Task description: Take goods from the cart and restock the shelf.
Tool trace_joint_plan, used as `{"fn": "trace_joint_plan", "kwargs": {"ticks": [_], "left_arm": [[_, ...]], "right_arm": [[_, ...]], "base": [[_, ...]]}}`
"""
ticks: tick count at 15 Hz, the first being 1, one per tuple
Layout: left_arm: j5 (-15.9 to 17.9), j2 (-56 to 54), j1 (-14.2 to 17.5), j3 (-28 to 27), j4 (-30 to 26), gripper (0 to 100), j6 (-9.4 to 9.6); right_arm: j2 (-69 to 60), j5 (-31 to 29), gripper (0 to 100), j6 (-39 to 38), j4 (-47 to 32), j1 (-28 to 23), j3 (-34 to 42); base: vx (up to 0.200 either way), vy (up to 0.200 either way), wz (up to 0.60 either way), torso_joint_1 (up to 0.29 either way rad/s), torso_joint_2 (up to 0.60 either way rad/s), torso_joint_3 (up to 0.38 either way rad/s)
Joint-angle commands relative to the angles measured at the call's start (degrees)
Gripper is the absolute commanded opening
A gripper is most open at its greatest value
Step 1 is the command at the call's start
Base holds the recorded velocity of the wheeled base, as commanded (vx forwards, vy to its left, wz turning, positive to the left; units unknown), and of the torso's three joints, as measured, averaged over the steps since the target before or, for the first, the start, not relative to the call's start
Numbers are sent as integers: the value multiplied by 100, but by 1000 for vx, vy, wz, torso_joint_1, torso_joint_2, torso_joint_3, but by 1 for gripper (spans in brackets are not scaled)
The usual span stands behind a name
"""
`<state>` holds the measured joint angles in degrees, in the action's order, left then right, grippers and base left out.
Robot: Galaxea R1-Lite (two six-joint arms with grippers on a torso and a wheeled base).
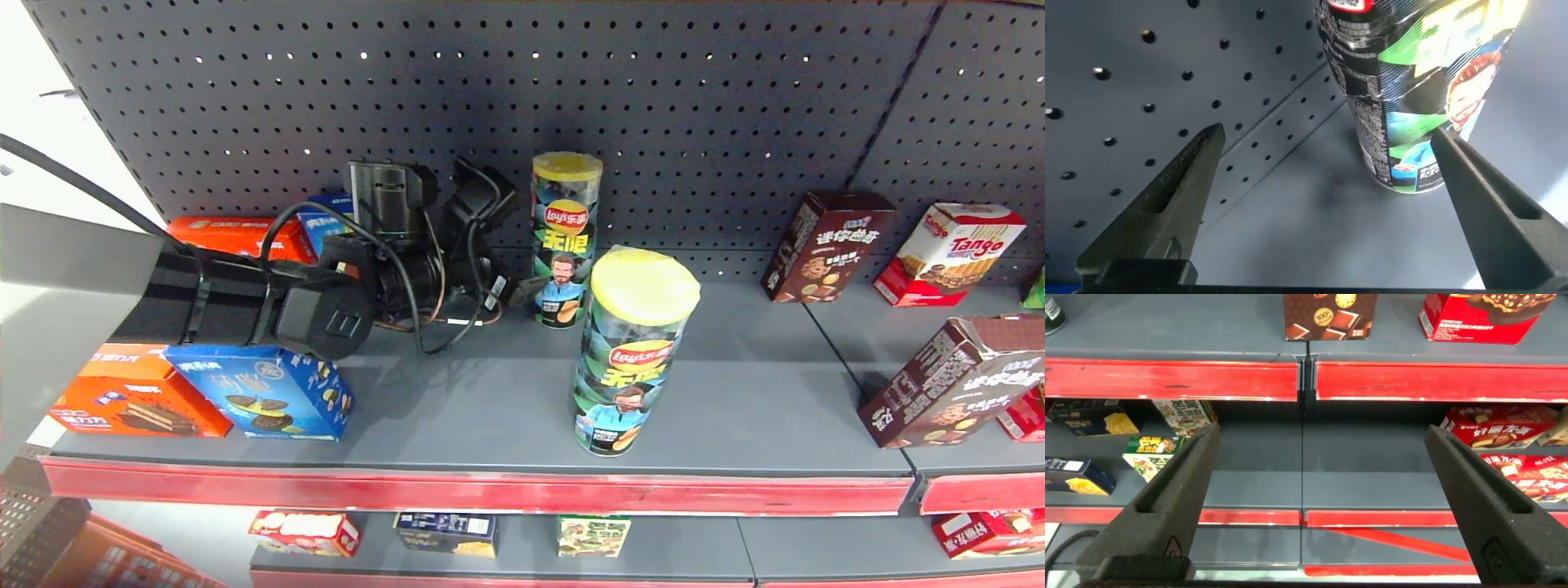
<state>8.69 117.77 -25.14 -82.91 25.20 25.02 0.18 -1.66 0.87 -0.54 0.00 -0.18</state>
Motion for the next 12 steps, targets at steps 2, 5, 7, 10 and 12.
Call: {"fn": "trace_joint_plan", "kwargs": {"ticks": [2,5,7,10,12], "left_arm": [[1,-35,-9,64,11,100,21],[10,-343,-9,583,266,100,12],[-17,-519,18,899,293,100,3],[-535,-519,53,908,345,100,12],[-1054,-448,26,855,574,100,12]], "right_arm": [[8,-1,100,1,1,0,1],[8,-1,100,1,1,0,1],[8,-1,100,1,1,0,1],[8,-1,100,1,1,0,1],[8,-1,100,1,1,0,1]], "base": [[0,0,0,0,0,0],[0,0,0,0,0,0],[0,0,0,0,0,0],[0,0,0,0,0,0],[0,0,0,0,0,0]]}}
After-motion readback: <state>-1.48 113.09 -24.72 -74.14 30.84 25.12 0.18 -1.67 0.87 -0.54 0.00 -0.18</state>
